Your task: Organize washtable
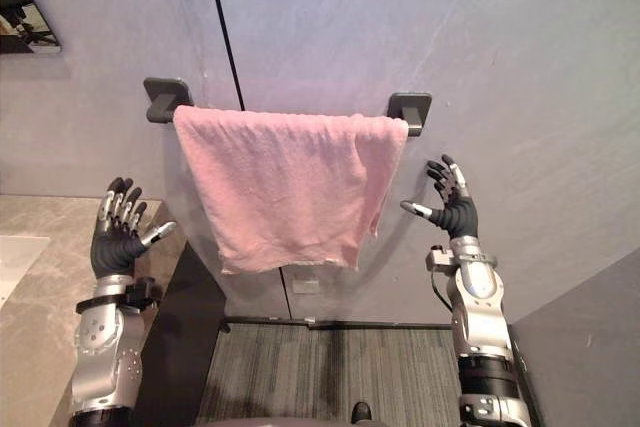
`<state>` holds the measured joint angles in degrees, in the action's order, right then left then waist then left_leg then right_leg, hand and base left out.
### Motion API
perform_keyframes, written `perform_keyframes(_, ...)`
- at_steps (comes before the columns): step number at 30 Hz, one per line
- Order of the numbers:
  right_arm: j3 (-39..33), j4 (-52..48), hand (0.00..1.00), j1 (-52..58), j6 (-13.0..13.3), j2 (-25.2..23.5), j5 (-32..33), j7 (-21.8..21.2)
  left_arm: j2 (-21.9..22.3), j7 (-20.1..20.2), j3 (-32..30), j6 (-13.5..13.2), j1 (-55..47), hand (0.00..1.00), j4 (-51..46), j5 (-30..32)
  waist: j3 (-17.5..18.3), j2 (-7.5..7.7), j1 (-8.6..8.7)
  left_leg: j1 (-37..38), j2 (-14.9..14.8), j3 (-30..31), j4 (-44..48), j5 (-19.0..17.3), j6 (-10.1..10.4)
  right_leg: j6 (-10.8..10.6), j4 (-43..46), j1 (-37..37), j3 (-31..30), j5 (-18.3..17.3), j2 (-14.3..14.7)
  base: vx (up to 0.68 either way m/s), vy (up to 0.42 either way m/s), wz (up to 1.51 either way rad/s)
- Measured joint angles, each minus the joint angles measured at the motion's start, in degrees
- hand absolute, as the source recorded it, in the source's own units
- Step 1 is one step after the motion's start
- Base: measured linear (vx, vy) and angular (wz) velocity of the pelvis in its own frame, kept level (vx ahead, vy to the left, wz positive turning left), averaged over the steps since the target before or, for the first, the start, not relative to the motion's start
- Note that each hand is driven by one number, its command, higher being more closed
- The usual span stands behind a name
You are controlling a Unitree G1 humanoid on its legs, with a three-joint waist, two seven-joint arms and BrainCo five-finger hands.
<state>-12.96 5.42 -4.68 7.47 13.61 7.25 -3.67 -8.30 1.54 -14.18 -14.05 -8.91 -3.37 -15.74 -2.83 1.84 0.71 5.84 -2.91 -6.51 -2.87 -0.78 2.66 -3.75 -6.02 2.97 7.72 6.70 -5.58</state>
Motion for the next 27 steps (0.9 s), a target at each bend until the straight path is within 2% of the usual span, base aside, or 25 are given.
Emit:
perform_keyframes(7,-2.3,0.2,0.00,9.2,0.1,-1.2,-5.7,-0.3,2.2,3.5,1.2,0.1,-5.9,0.00,2.9,0.6,0.0,-0.06,0.28,0.2,0.1,0.5,-0.3,0.0,0.0,-0.3,0.0,0.1,0.5,-0.5,-0.1,-0.01,-0.005,0.03)
perform_keyframes(10,-1.2,4.9,0.00,11.4,0.1,-1.4,-8.4,-0.9,2.1,4.8,4.3,0.4,-7.4,0.00,8.5,1.3,0.0,-0.05,1.53,0.2,0.2,1.5,-0.3,0.0,0.0,-0.4,0.0,0.6,1.6,-0.7,-0.3,-0.03,-0.015,0.17)
perform_keyframes(14,1.8,11.2,0.00,13.9,0.0,-1.9,-12.0,-1.8,2.0,5.9,7.7,1.7,-8.7,0.00,15.4,3.3,-0.1,-0.15,1.62,0.5,0.1,1.5,-0.2,-0.2,0.2,-0.5,0.0,0.7,1.6,-0.8,-0.3,-0.04,-0.018,0.00)
perform_keyframes(20,4.5,21.5,0.00,15.4,-0.1,-2.0,-19.6,-2.2,1.9,5.3,7.8,2.4,-9.9,0.00,25.2,7.5,-0.6,-0.47,1.66,1.2,0.0,1.1,-0.1,-0.3,0.4,-0.5,0.0,1.4,1.3,-0.8,-0.2,-0.04,-0.013,-0.03)
perform_keyframes(27,4.8,29.9,0.00,16.2,0.0,-2.0,-22.2,-1.9,1.5,3.2,7.6,2.5,-11.6,0.00,35.0,12.0,-1.1,-0.51,1.55,2.1,-0.2,-0.1,1.1,-1.3,0.7,-0.5,0.0,2.2,0.3,-1.4,0.0,-0.03,-0.003,-0.08)
